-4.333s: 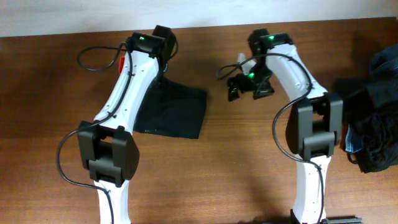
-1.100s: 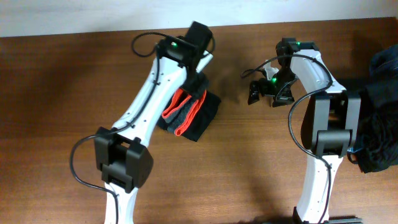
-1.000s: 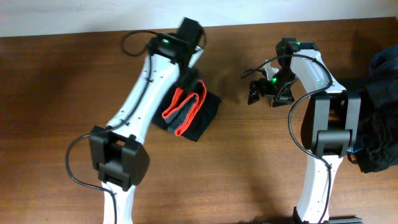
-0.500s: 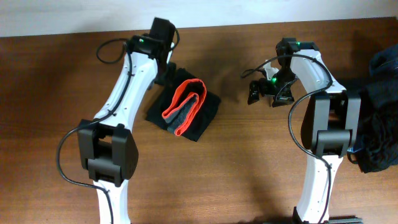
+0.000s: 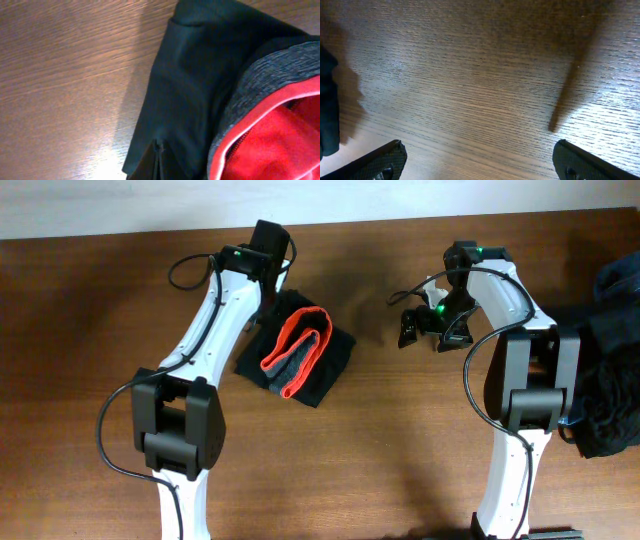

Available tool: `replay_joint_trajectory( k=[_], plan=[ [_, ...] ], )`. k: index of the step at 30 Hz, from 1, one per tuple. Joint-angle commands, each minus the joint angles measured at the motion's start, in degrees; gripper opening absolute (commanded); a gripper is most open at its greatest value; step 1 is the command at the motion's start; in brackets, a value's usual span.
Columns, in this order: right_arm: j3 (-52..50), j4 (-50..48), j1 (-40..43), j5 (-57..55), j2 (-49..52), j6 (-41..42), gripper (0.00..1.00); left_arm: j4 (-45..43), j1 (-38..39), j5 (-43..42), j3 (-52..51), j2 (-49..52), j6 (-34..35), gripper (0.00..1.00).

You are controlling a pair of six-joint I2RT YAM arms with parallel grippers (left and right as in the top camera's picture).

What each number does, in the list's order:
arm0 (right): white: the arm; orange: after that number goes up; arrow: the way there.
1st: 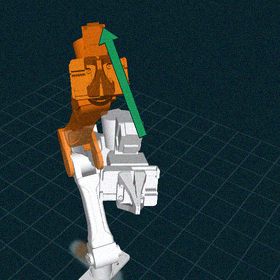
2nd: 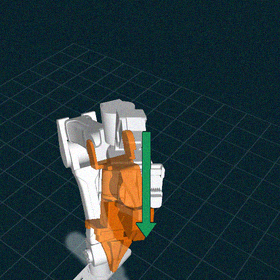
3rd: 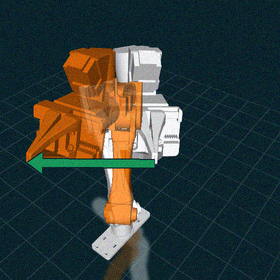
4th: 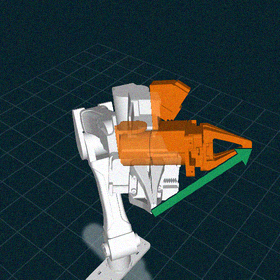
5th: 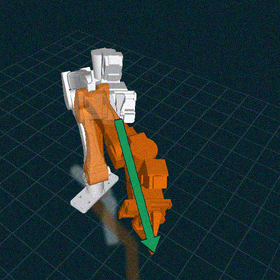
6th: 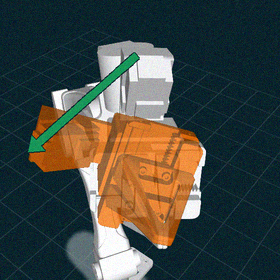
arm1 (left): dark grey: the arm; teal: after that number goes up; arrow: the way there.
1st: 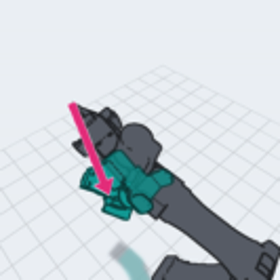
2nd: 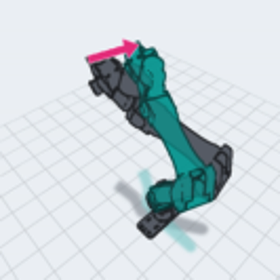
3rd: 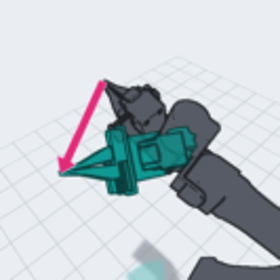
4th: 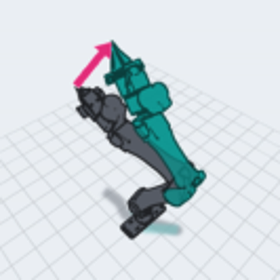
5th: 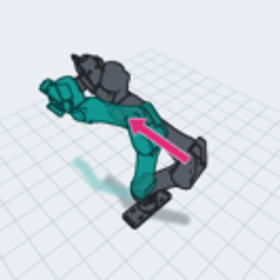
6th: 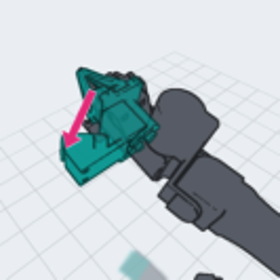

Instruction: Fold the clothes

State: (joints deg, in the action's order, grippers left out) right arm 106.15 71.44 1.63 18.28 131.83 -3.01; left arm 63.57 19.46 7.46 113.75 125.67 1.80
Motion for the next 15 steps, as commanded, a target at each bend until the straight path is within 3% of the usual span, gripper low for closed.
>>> replay_joint_trajectory(
  k=[1,6,11,15],
  plan=[
    [-0.3,-0.1,-0.2,1.0,-2.0,-0.2,0.99,-0.2,0.0,-0.8,-0.5,1.7,0.3,0.01],
    [-0.3,-0.1,-0.2,0.9,-2.0,-0.2,0.98,0.3,0.0,-1.5,-0.5,4.3,0.3,0.01],
    [-0.3,-0.5,-0.2,0.9,-2.0,-0.2,0.99,2.4,0.1,-10.5,-0.4,4.3,0.3,0.01],
    [-0.3,-0.5,-0.2,0.9,-2.0,-0.2,0.99,5.0,1.0,-12.9,-0.3,4.3,0.3,0.01]
  ],
)
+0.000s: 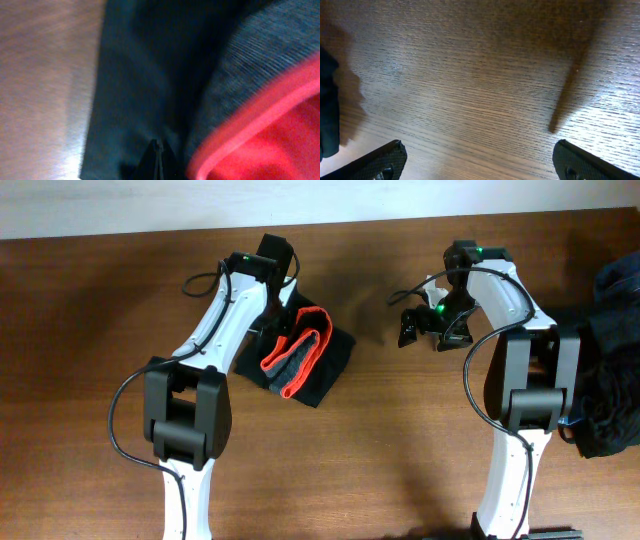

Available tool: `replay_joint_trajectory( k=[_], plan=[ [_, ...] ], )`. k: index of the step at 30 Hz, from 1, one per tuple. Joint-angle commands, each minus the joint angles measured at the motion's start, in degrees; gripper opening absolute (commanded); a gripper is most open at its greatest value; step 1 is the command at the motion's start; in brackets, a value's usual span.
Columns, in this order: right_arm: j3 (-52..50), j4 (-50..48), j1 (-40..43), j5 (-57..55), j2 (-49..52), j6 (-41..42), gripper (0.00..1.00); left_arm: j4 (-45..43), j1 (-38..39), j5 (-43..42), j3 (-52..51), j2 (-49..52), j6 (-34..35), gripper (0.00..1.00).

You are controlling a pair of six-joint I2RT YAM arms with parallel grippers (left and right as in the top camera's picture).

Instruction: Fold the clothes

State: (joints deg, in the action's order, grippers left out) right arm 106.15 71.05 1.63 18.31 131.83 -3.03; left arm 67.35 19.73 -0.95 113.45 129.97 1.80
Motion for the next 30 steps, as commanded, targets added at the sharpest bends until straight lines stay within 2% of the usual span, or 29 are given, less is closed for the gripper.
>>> replay_joint_trajectory(
  k=[1,4,8,16,25,30],
  plan=[
    [-0.3,-0.1,-0.2,0.9,-2.0,-0.2,0.99,2.1,1.0,-4.9,0.0,0.0,0.3,0.01],
    [-0.3,-0.2,-0.2,0.9,-2.0,-0.2,0.99,4.0,2.2,-9.0,0.0,0.0,-0.7,0.01],
    [-0.3,-0.4,-0.2,0.9,-2.0,-0.2,0.99,6.6,4.3,-16.3,0.0,0.0,-5.8,0.01],
    [-0.3,-0.8,-0.2,0.9,-2.0,-0.2,0.99,9.5,8.6,-16.5,0.2,0.0,-8.8,0.01],
    [-0.4,-0.9,-0.2,0.9,-2.0,-0.2,0.99,9.9,8.8,-13.9,7.1,-2.8,-8.5,0.0],
    [-0.4,-0.9,-0.2,0.9,-2.0,-0.2,0.99,7.9,8.8,-1.5,9.1,-5.1,-3.6,0.0]
  ],
)
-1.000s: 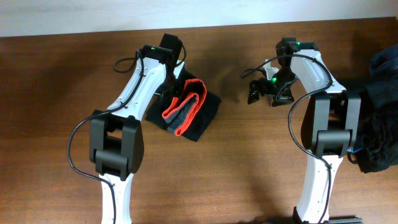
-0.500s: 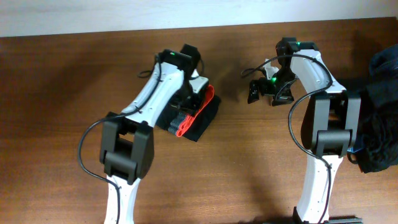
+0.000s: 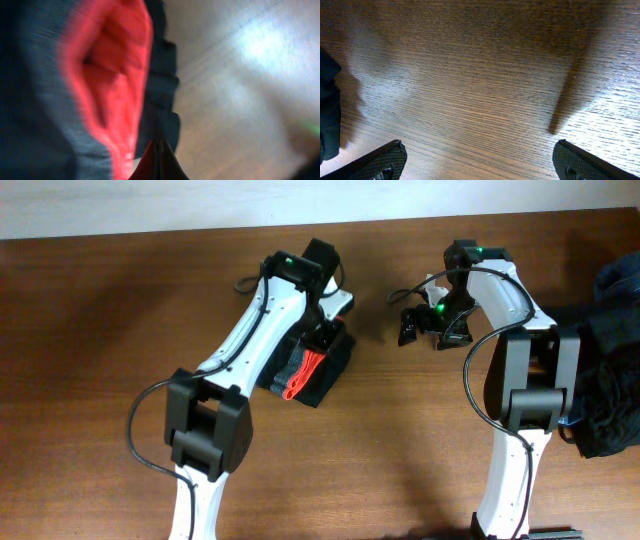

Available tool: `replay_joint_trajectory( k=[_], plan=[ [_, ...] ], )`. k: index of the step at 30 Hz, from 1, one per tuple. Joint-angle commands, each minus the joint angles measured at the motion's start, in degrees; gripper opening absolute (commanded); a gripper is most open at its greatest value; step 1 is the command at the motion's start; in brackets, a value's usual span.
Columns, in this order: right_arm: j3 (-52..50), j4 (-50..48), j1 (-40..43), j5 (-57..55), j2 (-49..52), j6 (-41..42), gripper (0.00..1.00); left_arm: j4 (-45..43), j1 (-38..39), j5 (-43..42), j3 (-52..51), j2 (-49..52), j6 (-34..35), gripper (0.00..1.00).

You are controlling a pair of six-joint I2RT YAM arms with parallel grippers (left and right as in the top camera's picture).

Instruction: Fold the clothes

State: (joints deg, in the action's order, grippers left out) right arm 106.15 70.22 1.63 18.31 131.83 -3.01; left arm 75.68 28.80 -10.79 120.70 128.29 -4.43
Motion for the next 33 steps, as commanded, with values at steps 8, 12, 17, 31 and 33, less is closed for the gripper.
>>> replay_joint_trajectory(
  k=[8,12,17,31,33],
  plan=[
    [-0.6,0.0,-0.2,0.9,-2.0,-0.2,0.99,-6.7,-0.9,23.7,-0.8,-2.5,13.9,0.01],
    [-0.6,0.0,-0.2,0.9,-2.0,-0.2,0.99,-10.6,-0.9,23.8,-4.1,-2.5,13.8,0.01],
    [-0.6,0.0,-0.2,0.9,-2.0,-0.2,0.99,-14.1,-1.5,25.0,-9.1,-2.4,13.8,0.01],
    [-0.6,0.1,-0.2,0.9,-2.0,-0.2,0.99,-21.0,-0.8,12.0,-16.5,-2.4,13.8,0.0],
    [-0.6,0.4,-0.2,0.9,-2.0,-0.2,0.99,-22.7,-0.8,12.0,-18.1,-2.4,13.8,0.0]
  ],
)
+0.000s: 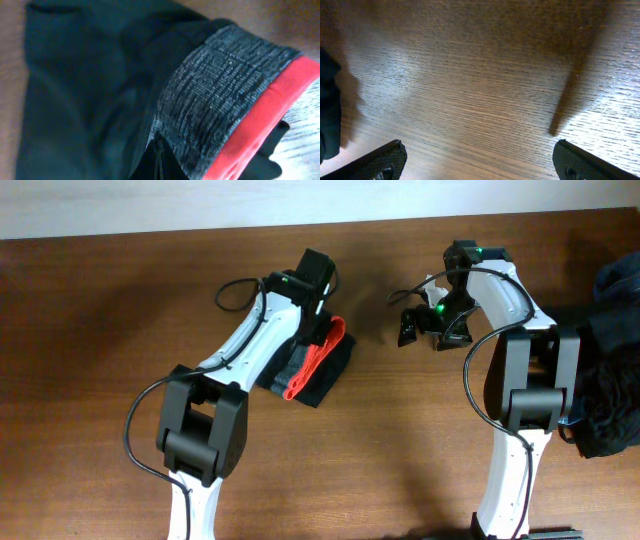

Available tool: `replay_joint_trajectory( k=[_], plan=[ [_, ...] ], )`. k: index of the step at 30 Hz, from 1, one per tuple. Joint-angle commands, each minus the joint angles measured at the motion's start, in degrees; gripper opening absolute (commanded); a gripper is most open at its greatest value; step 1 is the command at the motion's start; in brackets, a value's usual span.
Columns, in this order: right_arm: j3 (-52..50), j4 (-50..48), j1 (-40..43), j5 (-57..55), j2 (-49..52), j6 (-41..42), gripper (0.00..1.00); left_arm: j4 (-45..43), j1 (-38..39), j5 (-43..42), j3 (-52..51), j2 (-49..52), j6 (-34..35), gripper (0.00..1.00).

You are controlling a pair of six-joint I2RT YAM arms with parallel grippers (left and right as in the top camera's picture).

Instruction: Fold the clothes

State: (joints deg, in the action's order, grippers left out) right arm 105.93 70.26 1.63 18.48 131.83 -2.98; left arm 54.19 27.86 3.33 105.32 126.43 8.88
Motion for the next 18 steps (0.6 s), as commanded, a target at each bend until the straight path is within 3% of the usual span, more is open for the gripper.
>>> replay_joint_trajectory(
  k=[1,14,18],
  plan=[
    [-0.4,0.4,-0.2,0.7,-2.0,-0.3,0.99,-1.7,0.1,-2.2,-3.4,-0.5,0.5,0.01],
    [-0.4,0.2,-0.2,0.7,-2.0,-0.2,0.99,-4.7,0.2,-23.5,-4.0,-0.6,-4.2,0.0],
    [-0.4,0.0,-0.2,0.7,-2.0,-0.2,0.99,-4.5,0.1,-23.5,-4.0,-0.7,-4.7,0.01]
  ],
)
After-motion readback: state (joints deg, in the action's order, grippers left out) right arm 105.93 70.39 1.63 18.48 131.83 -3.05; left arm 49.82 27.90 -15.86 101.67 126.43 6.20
